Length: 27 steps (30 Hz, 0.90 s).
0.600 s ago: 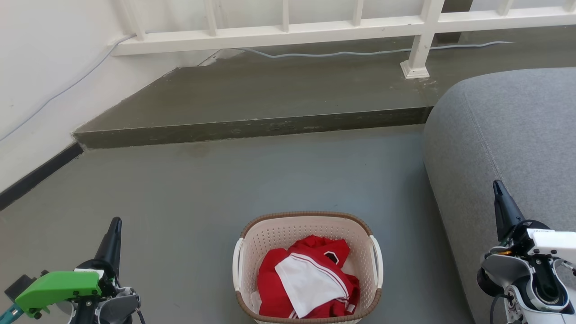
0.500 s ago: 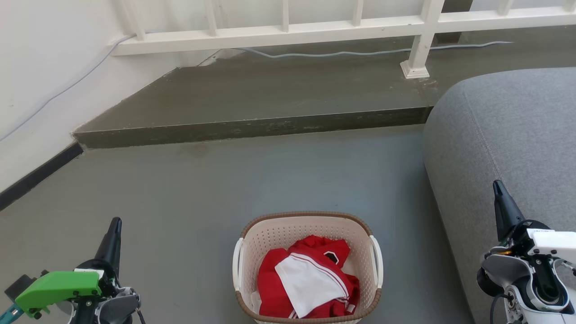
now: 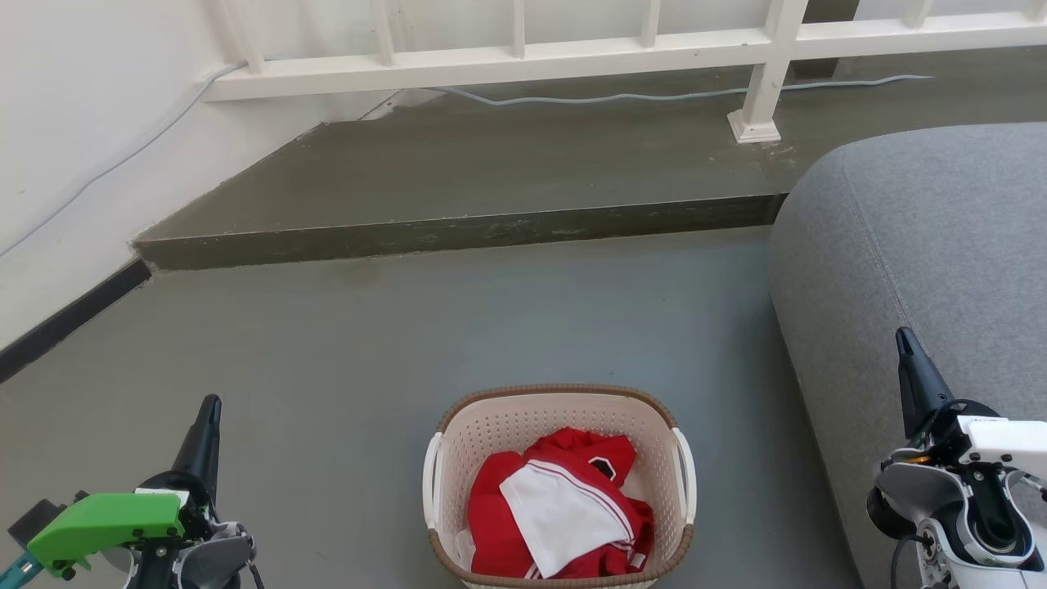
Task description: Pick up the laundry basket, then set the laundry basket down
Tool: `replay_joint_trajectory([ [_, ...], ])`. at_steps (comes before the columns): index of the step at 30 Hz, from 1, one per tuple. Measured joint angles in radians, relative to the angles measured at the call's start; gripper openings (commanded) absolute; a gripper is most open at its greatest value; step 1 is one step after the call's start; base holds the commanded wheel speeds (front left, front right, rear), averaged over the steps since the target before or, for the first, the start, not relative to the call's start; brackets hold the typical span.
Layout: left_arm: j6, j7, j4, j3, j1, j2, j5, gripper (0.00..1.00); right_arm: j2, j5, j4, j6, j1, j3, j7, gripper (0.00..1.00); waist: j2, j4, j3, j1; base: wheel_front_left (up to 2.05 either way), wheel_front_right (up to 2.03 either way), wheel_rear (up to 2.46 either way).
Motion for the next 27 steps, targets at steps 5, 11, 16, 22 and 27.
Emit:
replay_joint_trajectory([
  [5, 0.0, 0.0, 0.0, 0.0, 0.0, 0.0, 0.0, 0.0, 0.0, -0.002, 0.0, 0.0, 0.0, -0.001, 0.004, 0.0, 0.0, 0.0, 0.0, 0.0, 0.0, 0.0, 0.0],
  [11, 0.0, 0.0, 0.0, 0.0, 0.0, 0.0, 0.0, 0.0, 0.0, -0.002, 0.0, 0.0, 0.0, -0.001, 0.004, 0.0, 0.0, 0.0, 0.0, 0.0, 0.0, 0.0, 0.0],
  [16, 0.0, 0.0, 0.0, 0.0, 0.0, 0.0, 0.0, 0.0, 0.001, -0.002, 0.0, 0.0, 0.0, -0.001, 0.004, 0.0, 0.0, 0.0, 0.0, 0.0, 0.0, 0.0, 0.0],
  [22, 0.0, 0.0, 0.0, 0.0, 0.0, 0.0, 0.0, 0.0, 0.001, -0.002, 0.0, 0.0, 0.0, -0.001, 0.007, 0.0, 0.0, 0.0, 0.0, 0.0, 0.0, 0.0, 0.0],
  [27, 0.0, 0.0, 0.0, 0.0, 0.0, 0.0, 0.0, 0.0, 0.001, -0.002, 0.0, 0.0, 0.0, -0.002, 0.007, 0.0, 0.0, 0.0, 0.0, 0.0, 0.0, 0.0, 0.0],
])
